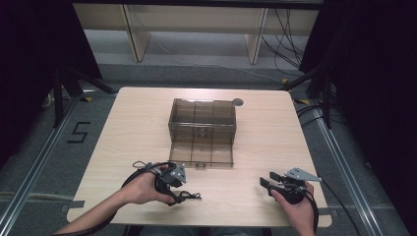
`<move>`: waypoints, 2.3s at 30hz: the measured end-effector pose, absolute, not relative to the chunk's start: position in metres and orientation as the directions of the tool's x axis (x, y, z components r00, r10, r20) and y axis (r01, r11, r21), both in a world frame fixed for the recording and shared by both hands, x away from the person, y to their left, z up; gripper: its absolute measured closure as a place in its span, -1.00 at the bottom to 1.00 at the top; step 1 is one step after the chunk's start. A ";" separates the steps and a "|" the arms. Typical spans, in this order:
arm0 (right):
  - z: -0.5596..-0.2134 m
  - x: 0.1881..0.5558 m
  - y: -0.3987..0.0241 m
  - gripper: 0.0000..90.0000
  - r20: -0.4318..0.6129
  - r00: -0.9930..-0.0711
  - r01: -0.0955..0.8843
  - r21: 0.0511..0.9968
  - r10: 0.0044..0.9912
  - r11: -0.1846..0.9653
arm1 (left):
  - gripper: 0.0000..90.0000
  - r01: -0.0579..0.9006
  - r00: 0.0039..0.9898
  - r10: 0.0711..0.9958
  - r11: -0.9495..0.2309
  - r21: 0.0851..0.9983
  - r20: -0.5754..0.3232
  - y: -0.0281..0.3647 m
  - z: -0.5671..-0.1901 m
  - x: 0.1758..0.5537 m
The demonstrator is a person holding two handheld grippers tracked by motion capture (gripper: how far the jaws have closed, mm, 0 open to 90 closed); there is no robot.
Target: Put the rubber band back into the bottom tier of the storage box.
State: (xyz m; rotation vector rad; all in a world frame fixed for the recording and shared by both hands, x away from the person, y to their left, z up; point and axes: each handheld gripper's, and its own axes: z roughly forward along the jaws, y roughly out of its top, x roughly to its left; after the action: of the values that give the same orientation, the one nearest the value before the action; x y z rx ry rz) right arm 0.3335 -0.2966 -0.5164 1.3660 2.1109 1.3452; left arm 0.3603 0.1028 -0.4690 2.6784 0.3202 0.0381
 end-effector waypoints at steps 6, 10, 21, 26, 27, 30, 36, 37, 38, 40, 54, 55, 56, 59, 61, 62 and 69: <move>-0.515 0.333 -0.298 0.04 0.223 -0.499 0.568 0.814 0.837 0.122 | 0.04 0.229 0.972 0.232 -0.876 0.425 -0.045 0.097 -0.473 0.360; -0.516 0.333 -0.298 0.04 0.226 -0.504 0.565 0.816 0.834 0.120 | 0.06 0.188 0.981 0.190 -0.904 0.385 -0.034 0.094 -0.473 0.363; -0.516 0.334 -0.297 0.04 0.213 -0.498 0.566 0.814 0.841 0.129 | 0.16 0.157 0.987 0.156 -0.923 0.351 -0.031 0.087 -0.478 0.365; -0.516 0.334 -0.298 0.04 0.206 -0.501 0.569 0.810 0.840 0.141 | 0.25 0.141 0.990 0.140 -0.929 0.341 -0.029 0.085 -0.479 0.365; -0.516 0.334 -0.298 0.04 0.206 -0.501 0.569 0.810 0.840 0.141 | 0.26 0.141 0.990 0.140 -0.929 0.341 -0.029 0.085 -0.479 0.365; -0.515 0.333 -0.298 0.04 0.225 -0.505 0.573 0.810 0.833 0.128 | 0.29 0.140 0.990 0.137 -0.932 0.334 -0.032 0.083 -0.479 0.365; -0.516 0.335 -0.298 0.04 0.201 -0.498 0.568 0.811 0.843 0.142 | 0.39 0.123 0.992 0.120 -0.941 0.316 -0.028 0.081 -0.480 0.365; -0.516 0.335 -0.298 0.04 0.200 -0.500 0.567 0.811 0.843 0.144 | 0.41 0.122 0.993 0.119 -0.942 0.313 -0.028 0.080 -0.480 0.365; -0.516 0.335 -0.298 0.04 0.200 -0.500 0.567 0.811 0.843 0.144 | 0.41 0.120 0.993 0.116 -0.943 0.311 -0.030 0.080 -0.480 0.365; -0.516 0.335 -0.298 0.04 0.200 -0.500 0.567 0.811 0.843 0.144 | 0.45 0.115 0.993 0.111 -0.945 0.307 -0.030 0.079 -0.480 0.364; -0.516 0.335 -0.297 0.04 0.191 -0.500 0.564 0.812 0.845 0.151 | 0.84 0.104 0.994 0.097 -0.953 0.284 -0.040 0.075 -0.480 0.362; -0.516 0.333 -0.296 0.04 0.221 -0.484 0.587 0.800 0.847 0.126 | 0.86 0.104 0.994 0.097 -0.953 0.284 -0.040 0.075 -0.480 0.362; -0.516 0.333 -0.296 0.04 0.221 -0.484 0.587 0.800 0.847 0.126 | 0.86 0.104 0.995 0.096 -0.954 0.282 -0.042 0.075 -0.480 0.362; -0.516 0.334 -0.296 0.04 0.213 -0.488 0.579 0.804 0.846 0.132 | 0.91 0.115 0.993 0.105 -0.953 0.279 -0.052 0.074 -0.479 0.362; -0.516 0.333 -0.295 0.04 0.223 -0.482 0.588 0.800 0.847 0.123 | 0.92 0.110 0.994 0.100 -0.954 0.277 -0.049 0.074 -0.479 0.362; -0.516 0.335 -0.297 0.04 0.192 -0.500 0.565 0.811 0.845 0.151 | 0.92 0.110 0.994 0.100 -0.955 0.276 -0.052 0.074 -0.478 0.362; -0.516 0.335 -0.297 0.04 0.193 -0.500 0.567 0.810 0.844 0.150 | 0.95 0.113 0.993 0.098 -0.957 0.267 -0.068 0.074 -0.476 0.361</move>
State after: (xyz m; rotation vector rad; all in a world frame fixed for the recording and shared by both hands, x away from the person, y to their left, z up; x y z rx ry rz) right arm 0.3349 -0.2973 -0.5160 1.3609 2.1260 1.2778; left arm 0.3613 0.0736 -0.4763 2.8622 0.1549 -0.0778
